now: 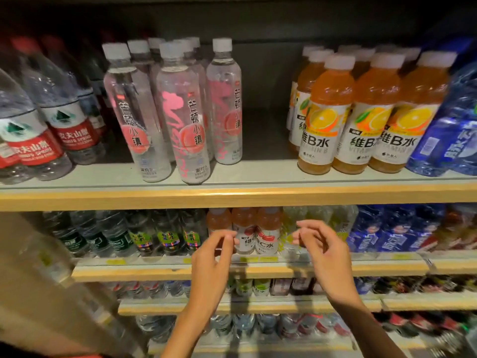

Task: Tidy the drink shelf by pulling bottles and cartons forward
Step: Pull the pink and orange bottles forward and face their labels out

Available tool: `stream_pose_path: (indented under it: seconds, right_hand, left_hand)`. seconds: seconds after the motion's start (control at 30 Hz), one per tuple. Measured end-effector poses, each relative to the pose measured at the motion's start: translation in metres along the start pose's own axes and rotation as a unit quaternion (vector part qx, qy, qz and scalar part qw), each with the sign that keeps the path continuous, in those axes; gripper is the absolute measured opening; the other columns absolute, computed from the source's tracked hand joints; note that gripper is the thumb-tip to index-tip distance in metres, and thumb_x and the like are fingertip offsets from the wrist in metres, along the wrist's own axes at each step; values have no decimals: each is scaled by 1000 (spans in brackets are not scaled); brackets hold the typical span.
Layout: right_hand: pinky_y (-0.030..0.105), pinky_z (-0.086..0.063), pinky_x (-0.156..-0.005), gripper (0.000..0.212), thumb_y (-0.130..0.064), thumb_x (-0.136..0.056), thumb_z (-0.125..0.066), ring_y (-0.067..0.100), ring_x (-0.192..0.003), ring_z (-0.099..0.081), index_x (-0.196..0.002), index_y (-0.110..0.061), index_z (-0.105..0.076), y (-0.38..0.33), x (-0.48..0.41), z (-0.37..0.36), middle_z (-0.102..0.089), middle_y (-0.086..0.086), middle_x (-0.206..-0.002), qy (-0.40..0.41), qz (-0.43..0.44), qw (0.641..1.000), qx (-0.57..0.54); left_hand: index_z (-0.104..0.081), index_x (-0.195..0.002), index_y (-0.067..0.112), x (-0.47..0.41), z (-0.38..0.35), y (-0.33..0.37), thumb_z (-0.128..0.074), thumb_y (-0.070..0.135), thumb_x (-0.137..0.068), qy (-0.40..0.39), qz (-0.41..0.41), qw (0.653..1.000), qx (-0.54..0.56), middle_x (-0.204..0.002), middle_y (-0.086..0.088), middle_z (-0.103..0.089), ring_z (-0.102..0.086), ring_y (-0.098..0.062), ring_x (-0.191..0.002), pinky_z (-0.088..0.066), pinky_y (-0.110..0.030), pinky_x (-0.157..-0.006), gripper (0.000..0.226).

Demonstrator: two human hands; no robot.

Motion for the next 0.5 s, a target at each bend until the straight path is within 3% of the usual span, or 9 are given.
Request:
stream_pose_path:
  seconds: [0.13, 0.27, 0.4, 0.5]
  right_hand:
    - [9, -46, -70, 13, -18, -92, -60, 3, -81, -61, -105, -17, -63, -67, -30, 13, -67, -5, -89, 127, 162, 977, 55]
    - [17, -41, -88, 38, -21, -89, -64, 14, -106, -51, -121, -6, -50, -87, -68, 10, -53, 6, -115, 222, 193, 942, 160]
    - [28, -34, -97, 60, -32, -88, -63, 25, -124, -41, -134, -2, -38, -79, -92, 0, -45, 14, -132, 286, 153, 906, 273]
    - [31, -33, -99, 70, -37, -87, -63, 28, -128, -38, -139, -1, -33, -78, -101, -10, -41, 15, -137, 319, 137, 883, 318]
  left_hand:
    - [-67, -101, 10, -38, 11, 64, -51, 15, -98, 20, -224, 969, -104, -91, 5, -67, -60, -3, -81, -44, -12, -70, 17]
    - [-67, -102, -1, -70, -6, 92, -50, 17, -94, -5, -425, 863, -274, -97, -12, -67, -63, -23, -87, -50, -31, -73, 26]
    - [-63, -113, -2, -94, -32, 80, -44, 30, -95, -134, -498, 749, -416, -108, -19, -64, -62, -32, -92, -51, -42, -75, 41]
    - [-62, -110, 0, -101, -38, 71, -39, 32, -98, -137, -528, 704, -455, -105, -17, -64, -61, -31, -90, -51, -41, -71, 42]
Point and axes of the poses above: each hand's wrist, its own x-axis away from the middle knuckle, its own z-axis out of the back of the hand, y = z × x, the point moved 5 cm from there along -x, towards the middle knuckle
